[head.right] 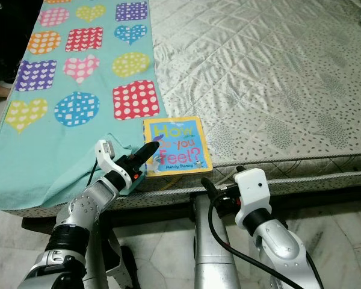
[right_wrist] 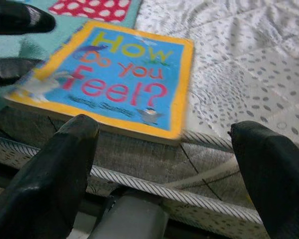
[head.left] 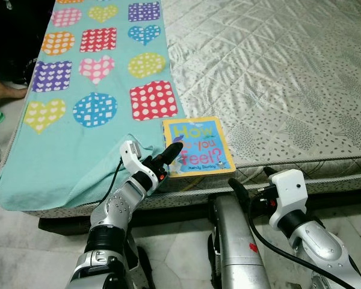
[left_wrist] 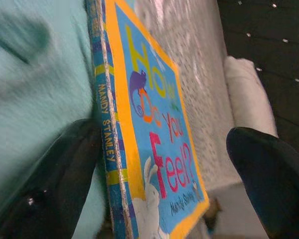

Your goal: Clean up the room

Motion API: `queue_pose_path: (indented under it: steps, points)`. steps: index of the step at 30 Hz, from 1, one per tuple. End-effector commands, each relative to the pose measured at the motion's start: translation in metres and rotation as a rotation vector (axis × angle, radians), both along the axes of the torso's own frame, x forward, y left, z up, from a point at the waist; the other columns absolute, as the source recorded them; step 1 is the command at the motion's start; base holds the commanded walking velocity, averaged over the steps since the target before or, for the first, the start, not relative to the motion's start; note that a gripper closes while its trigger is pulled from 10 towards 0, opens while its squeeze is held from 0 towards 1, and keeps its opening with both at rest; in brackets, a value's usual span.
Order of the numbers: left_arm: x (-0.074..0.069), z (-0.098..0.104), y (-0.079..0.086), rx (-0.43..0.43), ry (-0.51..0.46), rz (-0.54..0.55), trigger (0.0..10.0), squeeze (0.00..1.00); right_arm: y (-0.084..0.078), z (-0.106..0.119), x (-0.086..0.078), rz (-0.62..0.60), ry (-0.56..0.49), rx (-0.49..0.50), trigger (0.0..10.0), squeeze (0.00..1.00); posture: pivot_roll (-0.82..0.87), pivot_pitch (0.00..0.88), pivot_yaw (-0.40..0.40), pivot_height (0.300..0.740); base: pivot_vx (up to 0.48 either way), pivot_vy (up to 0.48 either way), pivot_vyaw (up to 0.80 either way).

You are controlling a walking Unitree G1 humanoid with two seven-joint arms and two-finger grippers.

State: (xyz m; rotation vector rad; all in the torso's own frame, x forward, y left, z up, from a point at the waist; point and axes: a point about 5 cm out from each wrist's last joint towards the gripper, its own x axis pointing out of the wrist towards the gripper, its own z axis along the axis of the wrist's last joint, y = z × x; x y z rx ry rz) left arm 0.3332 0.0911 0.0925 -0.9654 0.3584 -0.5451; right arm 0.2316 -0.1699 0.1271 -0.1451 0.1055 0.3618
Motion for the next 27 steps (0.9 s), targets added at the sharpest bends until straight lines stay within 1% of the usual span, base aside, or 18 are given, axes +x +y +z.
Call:
queue_pose_path:
  steps: [1, 4, 6, 8, 10, 14, 16, 18, 19, 22, 23, 27]
  points:
    - [-0.002, -0.002, -0.004, -0.027, 0.016, -0.035, 10.0, 0.00, 0.003, 0.001, -0.002, 0.018, 0.001, 0.000, 10.0, 0.00, -0.31, 0.227, 0.049, 0.500, 0.000, 0.000, 0.00]
    - [-0.003, -0.004, -0.007, -0.062, 0.056, -0.081, 10.0, 0.00, 0.004, 0.002, -0.005, 0.055, 0.013, 0.004, 10.0, 0.00, -0.31, 0.226, 0.049, 0.500, 0.000, 0.000, 0.00]
    - [-0.004, -0.008, -0.008, -0.068, 0.098, -0.097, 10.0, 0.00, 0.005, 0.003, -0.007, 0.070, 0.018, 0.006, 10.0, 0.00, -0.31, 0.226, 0.049, 0.500, 0.000, 0.000, 0.00]
    - [-0.003, -0.009, -0.008, -0.075, 0.093, -0.106, 9.9, 0.00, 0.005, 0.004, -0.008, 0.081, 0.019, 0.005, 10.0, 0.00, -0.31, 0.225, 0.049, 0.500, 0.000, 0.000, 0.00]
    - [-0.002, -0.011, -0.007, -0.061, 0.116, -0.100, 10.0, 0.00, 0.005, 0.004, -0.007, 0.081, 0.018, 0.001, 10.0, 0.00, -0.31, 0.225, 0.049, 0.500, 0.000, 0.000, 0.00]
    - [0.002, -0.013, -0.005, -0.082, 0.150, -0.094, 10.0, 0.00, 0.007, 0.004, -0.008, 0.088, 0.019, 0.001, 10.0, 0.00, -0.32, 0.228, 0.049, 0.500, 0.000, 0.000, 0.00]
    - [0.002, -0.016, -0.004, -0.090, 0.192, -0.096, 10.0, 0.00, 0.009, 0.005, -0.009, 0.095, 0.018, 0.002, 10.0, 0.00, -0.31, 0.227, 0.049, 0.500, 0.000, 0.000, 0.00]
    - [0.002, -0.019, -0.005, -0.061, 0.216, -0.114, 10.0, 0.00, 0.011, 0.005, -0.009, 0.101, 0.018, 0.003, 10.0, 0.00, -0.32, 0.227, 0.050, 0.500, 0.000, 0.000, 0.00]
    - [0.002, -0.018, -0.008, -0.058, 0.220, -0.140, 10.0, 0.00, 0.012, 0.005, -0.010, 0.108, 0.018, 0.004, 10.0, 0.00, -0.32, 0.227, 0.050, 0.500, 0.000, 0.000, 0.00]
    - [0.002, -0.018, -0.010, -0.045, 0.223, -0.155, 10.0, 0.00, 0.013, 0.006, -0.010, 0.113, 0.018, 0.005, 10.0, 0.00, -0.32, 0.227, 0.050, 0.500, 0.000, 0.000, 0.00]
    - [0.003, -0.019, -0.010, -0.017, 0.224, -0.161, 10.0, 0.00, 0.013, 0.006, -0.010, 0.114, 0.018, 0.007, 10.0, 0.00, -0.32, 0.228, 0.053, 0.500, 0.000, 0.000, 0.00]
    - [0.002, -0.022, -0.012, 0.027, 0.237, -0.185, 10.0, 0.00, 0.013, 0.007, -0.010, 0.114, 0.017, 0.009, 10.0, 0.00, -0.32, 0.227, 0.055, 0.500, 0.000, 0.000, 0.00]
